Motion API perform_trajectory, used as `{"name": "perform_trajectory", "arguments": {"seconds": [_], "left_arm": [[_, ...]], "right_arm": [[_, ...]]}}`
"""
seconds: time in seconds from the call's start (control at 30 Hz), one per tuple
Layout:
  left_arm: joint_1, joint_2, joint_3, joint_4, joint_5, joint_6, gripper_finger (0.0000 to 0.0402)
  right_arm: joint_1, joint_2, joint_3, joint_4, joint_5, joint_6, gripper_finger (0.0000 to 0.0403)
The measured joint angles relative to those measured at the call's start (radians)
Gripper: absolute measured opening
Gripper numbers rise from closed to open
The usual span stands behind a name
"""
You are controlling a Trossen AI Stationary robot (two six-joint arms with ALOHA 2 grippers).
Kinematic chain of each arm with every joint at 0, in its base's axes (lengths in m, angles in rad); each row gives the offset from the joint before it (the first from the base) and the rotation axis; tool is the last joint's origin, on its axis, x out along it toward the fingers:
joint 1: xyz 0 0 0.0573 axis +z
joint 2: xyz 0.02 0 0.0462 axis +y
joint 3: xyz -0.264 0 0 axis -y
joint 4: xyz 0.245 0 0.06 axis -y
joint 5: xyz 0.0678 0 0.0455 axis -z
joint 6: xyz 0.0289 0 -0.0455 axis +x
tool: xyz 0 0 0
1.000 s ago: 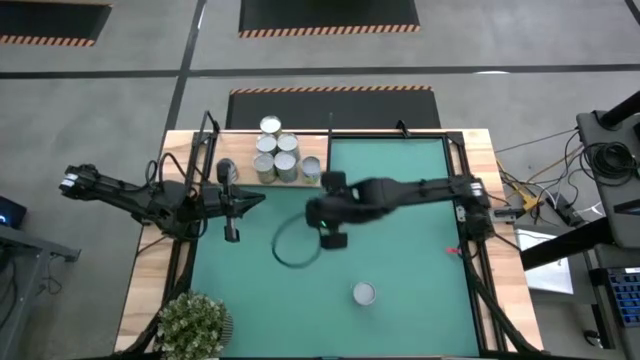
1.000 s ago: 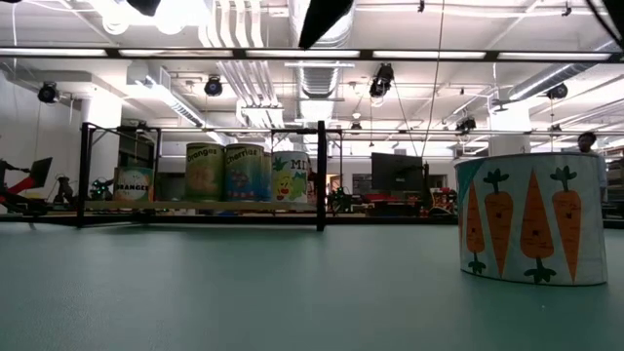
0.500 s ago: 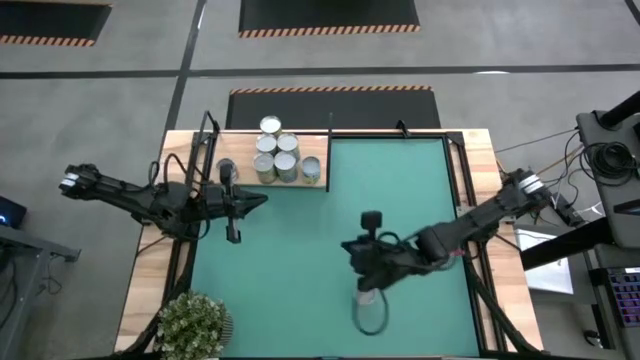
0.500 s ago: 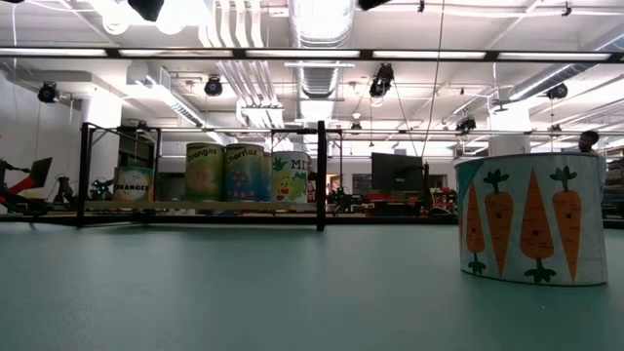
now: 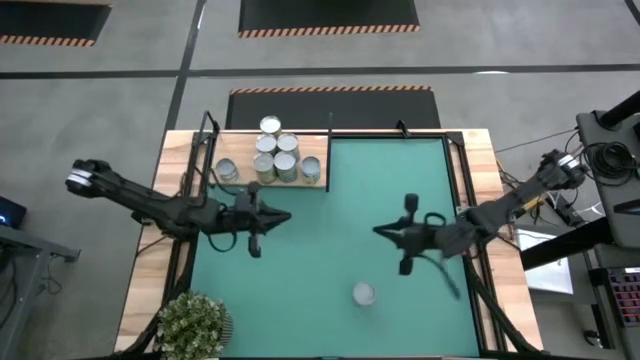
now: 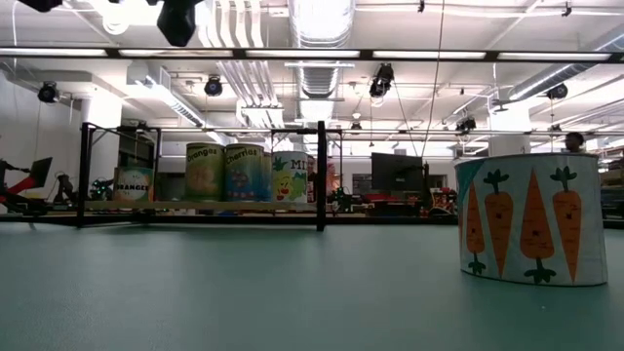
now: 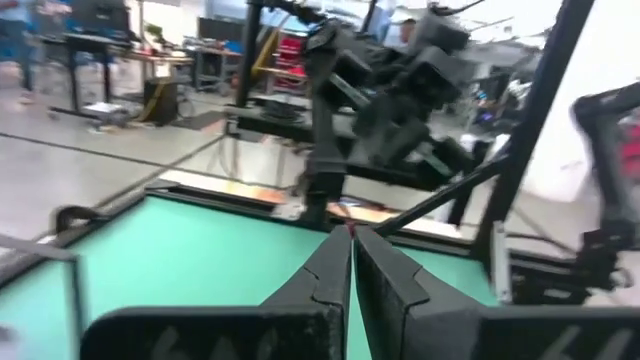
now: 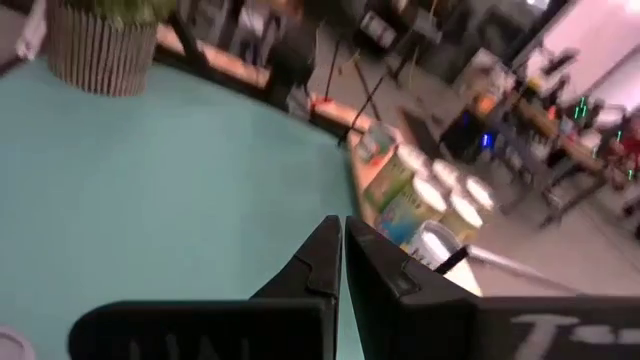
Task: Pick and place cans onto a shelf
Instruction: Put the canned carrots on the shelf
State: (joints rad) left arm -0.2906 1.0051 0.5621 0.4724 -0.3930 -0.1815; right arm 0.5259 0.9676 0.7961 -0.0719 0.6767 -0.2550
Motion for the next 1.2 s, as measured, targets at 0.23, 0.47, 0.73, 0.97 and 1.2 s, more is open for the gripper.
{"name": "perform_trajectory", "arguments": {"seconds": [0.23, 0.47, 0.73, 0.97, 1.2], "left_arm": [[-0.006, 0.187, 0.077, 0.088, 0.012, -0.115, 0.0], [-0.029, 0.4, 0.347, -0.177, 0.013, -0.159, 0.0], [-0.059, 0.646, 0.747, -0.839, 0.012, -0.302, 0.0], [-0.113, 0.896, 0.966, -0.972, 0.065, -0.219, 0.0], [-0.111, 1.043, 1.148, -1.115, 0.066, -0.22, 0.0001]], "right_arm": [[0.0, -0.225, -0.176, 0.175, -0.036, -0.142, 0.0009], [-0.001, -0.379, -0.243, 0.25, -0.088, -0.257, 0.0009], [-0.001, -0.425, -0.247, 0.245, -0.104, -0.296, 0.0009], [-0.001, -0.424, -0.247, 0.246, -0.104, -0.32, 0.0009], [-0.001, -0.424, -0.247, 0.247, -0.104, -0.322, 0.0009]]}}
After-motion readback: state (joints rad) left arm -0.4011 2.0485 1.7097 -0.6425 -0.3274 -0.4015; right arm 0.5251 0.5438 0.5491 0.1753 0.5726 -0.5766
